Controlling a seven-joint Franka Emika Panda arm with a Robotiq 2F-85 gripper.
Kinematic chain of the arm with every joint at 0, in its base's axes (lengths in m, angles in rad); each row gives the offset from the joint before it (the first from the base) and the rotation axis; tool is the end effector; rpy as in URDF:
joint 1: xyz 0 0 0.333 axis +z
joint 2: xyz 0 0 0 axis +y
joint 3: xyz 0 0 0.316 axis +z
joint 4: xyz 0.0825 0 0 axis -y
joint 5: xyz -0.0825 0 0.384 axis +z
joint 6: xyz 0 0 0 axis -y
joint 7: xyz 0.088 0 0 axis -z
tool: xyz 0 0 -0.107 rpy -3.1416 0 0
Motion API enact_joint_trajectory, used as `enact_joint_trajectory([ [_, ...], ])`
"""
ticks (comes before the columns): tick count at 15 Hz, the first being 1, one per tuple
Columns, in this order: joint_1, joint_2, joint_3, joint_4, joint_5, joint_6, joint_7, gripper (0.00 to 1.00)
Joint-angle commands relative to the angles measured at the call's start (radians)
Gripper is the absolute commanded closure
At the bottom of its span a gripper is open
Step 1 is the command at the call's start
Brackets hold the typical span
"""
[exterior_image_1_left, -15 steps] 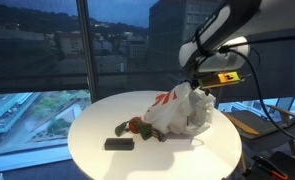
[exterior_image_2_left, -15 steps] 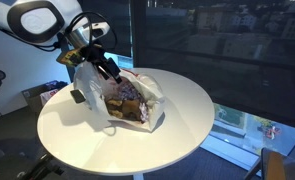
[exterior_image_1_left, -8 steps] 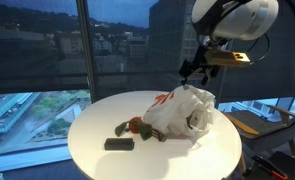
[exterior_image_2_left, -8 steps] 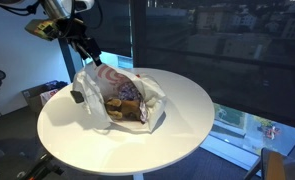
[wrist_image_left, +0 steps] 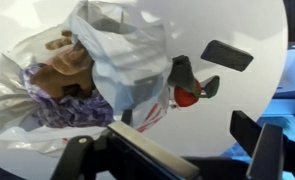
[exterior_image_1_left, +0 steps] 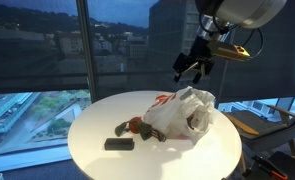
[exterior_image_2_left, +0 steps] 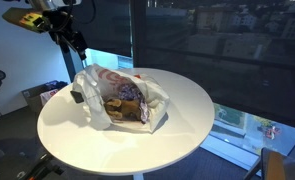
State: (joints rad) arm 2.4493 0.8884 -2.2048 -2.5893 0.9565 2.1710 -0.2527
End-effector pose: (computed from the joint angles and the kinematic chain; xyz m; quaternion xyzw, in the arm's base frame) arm 0.3797 0.1334 0.4411 -0.9819 0.0435 -0.1703 0.0701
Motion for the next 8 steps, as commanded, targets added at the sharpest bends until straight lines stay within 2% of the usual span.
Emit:
enact_joint_trajectory([
  [1,0.007,-0.018,0.001,0.026,0.159,-0.001,-0.144,0.0],
  [4,-0.002,-0.07,0.074,0.024,0.264,0.028,-0.236,0.0],
  [8,-0.075,-0.144,0.248,0.034,0.373,0.052,-0.303,0.0],
])
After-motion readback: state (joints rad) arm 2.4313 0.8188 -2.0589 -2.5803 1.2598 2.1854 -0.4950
